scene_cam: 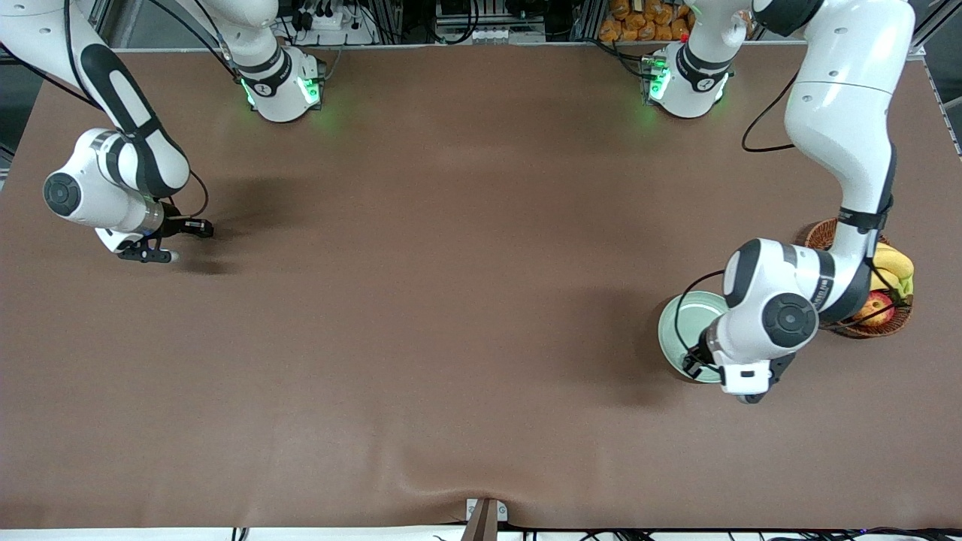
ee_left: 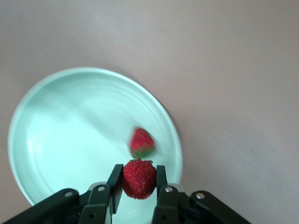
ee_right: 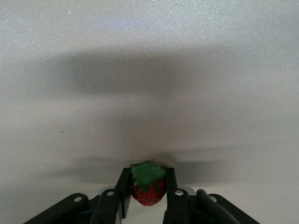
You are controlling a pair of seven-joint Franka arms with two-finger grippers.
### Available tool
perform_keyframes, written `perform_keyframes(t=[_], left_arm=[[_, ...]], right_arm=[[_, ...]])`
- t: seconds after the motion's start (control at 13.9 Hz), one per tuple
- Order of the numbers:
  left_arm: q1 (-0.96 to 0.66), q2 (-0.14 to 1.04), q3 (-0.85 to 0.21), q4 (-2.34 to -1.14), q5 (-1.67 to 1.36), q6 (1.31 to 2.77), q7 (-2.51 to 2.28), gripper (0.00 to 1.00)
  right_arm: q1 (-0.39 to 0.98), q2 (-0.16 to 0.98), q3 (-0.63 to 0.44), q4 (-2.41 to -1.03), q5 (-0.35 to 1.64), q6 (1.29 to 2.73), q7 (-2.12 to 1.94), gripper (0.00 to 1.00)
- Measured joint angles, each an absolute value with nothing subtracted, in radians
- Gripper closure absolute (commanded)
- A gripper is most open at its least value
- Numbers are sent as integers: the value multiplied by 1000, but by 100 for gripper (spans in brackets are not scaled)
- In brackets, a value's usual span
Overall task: Collect all strawberries into plate
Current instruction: 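Lower the second strawberry onto the plate and open the left gripper, then carry the third strawberry toward mid-table with the right gripper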
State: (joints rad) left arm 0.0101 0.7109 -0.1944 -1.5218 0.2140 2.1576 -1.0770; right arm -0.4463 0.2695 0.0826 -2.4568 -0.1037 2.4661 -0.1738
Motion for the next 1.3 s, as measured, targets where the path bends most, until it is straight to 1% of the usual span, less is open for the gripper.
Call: perform_keyframes(t=[0.07, 0.14, 0.22, 0.29, 0.36, 0.58, 0.72, 0.94, 1.3], left_arm=[[27, 711, -195, -1533, 224, 2158, -1077, 89], [41, 711, -195, -1542, 228, 2158, -1077, 87], [53, 711, -195, -1550, 231, 2157, -1077, 73], [64, 712, -195, -1560, 232, 2157, -1074, 13], [72, 712, -195, -1568, 232, 2158, -1069, 0], [74, 708, -205, -1571, 232, 2162, -1064, 0], [71, 693, -216, -1569, 233, 2163, -1060, 0], [70, 652, -235, -1569, 234, 2162, -1015, 0], [70, 542, -320, -1627, 234, 2158, -964, 0]], right_arm=[[-446, 269, 83, -2457, -104, 2466, -174, 99], [-446, 269, 83, -2457, -104, 2466, -174, 100], [-446, 269, 84, -2455, -104, 2464, -174, 100], [-446, 269, 87, -2449, -104, 2460, -174, 100], [-446, 269, 93, -2428, -104, 2436, -175, 100], [-434, 267, 114, -2278, -87, 2257, -175, 100], [-397, 266, 118, -2173, -32, 2154, -176, 100], [-323, 266, 120, -2092, 17, 2117, -132, 100], [-140, 267, 125, -1995, 69, 2044, 177, 100]])
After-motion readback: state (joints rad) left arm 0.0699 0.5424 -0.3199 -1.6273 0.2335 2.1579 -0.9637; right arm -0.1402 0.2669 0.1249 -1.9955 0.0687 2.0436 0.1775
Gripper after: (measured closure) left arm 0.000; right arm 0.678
